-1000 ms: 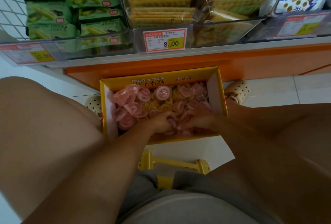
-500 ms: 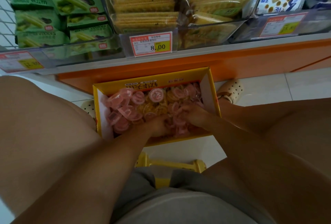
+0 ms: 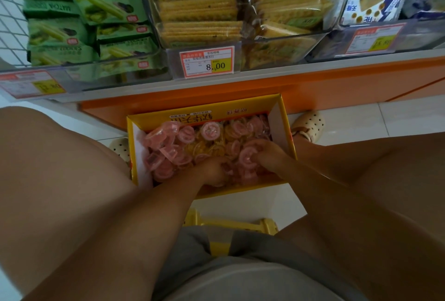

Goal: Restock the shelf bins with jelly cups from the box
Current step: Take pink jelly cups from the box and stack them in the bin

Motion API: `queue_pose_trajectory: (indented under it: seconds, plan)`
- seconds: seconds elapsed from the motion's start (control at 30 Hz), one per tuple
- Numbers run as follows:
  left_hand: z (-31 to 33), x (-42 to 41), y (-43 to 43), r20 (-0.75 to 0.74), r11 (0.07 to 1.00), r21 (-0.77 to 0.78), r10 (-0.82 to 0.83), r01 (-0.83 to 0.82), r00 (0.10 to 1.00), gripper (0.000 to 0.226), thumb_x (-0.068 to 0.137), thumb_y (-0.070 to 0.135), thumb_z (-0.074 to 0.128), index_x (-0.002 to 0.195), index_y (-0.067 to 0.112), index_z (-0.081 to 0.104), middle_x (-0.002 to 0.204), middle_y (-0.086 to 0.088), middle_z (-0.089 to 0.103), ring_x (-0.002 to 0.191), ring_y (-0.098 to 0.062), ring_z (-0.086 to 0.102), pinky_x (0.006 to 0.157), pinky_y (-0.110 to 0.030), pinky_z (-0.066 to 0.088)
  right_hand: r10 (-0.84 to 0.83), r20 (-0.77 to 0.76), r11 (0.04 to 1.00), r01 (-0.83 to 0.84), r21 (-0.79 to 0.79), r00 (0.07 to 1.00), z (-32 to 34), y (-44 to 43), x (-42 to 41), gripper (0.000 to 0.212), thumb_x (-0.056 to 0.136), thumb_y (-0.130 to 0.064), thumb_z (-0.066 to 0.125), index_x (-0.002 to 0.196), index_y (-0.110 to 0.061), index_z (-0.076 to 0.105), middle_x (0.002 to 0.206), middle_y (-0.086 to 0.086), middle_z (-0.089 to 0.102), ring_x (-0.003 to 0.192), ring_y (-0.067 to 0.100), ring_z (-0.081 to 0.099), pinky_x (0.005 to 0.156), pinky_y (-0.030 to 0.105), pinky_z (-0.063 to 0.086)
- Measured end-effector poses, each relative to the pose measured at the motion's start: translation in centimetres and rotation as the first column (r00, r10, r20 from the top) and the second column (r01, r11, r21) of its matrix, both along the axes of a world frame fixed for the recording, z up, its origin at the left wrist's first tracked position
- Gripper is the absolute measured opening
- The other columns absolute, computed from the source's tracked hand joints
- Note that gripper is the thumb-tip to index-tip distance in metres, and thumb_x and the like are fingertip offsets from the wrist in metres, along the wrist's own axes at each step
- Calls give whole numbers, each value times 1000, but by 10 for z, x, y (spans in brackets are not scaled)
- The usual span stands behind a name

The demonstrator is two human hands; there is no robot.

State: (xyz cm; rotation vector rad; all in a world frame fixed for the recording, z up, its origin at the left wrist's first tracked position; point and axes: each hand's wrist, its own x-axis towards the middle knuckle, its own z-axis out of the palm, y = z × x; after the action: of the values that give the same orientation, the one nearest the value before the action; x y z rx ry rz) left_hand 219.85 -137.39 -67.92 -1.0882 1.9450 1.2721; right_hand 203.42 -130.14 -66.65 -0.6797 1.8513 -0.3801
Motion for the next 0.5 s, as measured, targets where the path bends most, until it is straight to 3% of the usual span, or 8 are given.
queue_pose_trajectory:
  seconds: [0.07,0.13,0.23,0.3,0.37,0.43,0.5]
  plan:
    - [-4,7,-5,-26,991,90,106,-103,994,37,89,25,66,125,19,61,117,-2,63,103,-19,60,85,-25,50,8,-14,1000,-8,-19,1000,6,-3,-1,34,86,-4,58,115,-19,65,104,2,62,96,21,59,80,31,52]
    - [1,12,-8,-53,933,227,298,-279,953,31,93,12,61,124,12,60,103,-11,63,74,-12,57,56,-19,46,-28,17,998,29,-62,999,11,-5,-1,28,85,-5,61,109,-18,67,103,1,64,94,17,60,76,27,52]
    - [6,21,-13,-63,861,267,464,-433,883,24,91,12,62,114,19,62,75,-8,58,50,-9,47,48,-21,34,-52,69,997,57,-61,996,15,-4,5,29,82,-2,64,101,-24,66,102,1,65,91,15,61,69,25,53]
    - [13,29,-16,-104,816,268,553,-513,826,17,91,18,63,107,23,66,80,-3,59,58,-9,50,53,-22,36,-13,62,999,16,-49,998,18,-3,10,33,80,-4,64,98,-32,65,108,3,65,98,20,62,76,33,56]
    - [24,38,-16,-118,756,295,636,-584,763,19,91,28,63,109,24,69,88,0,64,73,-11,58,60,-23,47,21,55,999,-19,-39,998,26,-3,16,38,81,-7,62,105,-36,64,116,3,62,99,19,60,79,36,57]
    - [28,48,-13,-118,678,378,710,-630,694,33,85,43,65,111,24,69,104,-3,68,92,-22,65,77,-35,57,56,64,997,-53,-49,996,38,-4,24,43,85,-5,59,119,-31,62,119,5,59,96,21,59,74,32,55]
    - [35,56,-9,-75,565,481,788,-671,610,45,76,58,69,113,33,67,112,2,69,105,-24,65,82,-43,58,125,72,990,-120,-68,990,48,-5,35,45,88,-6,58,126,-30,59,119,11,61,100,31,61,73,30,54]
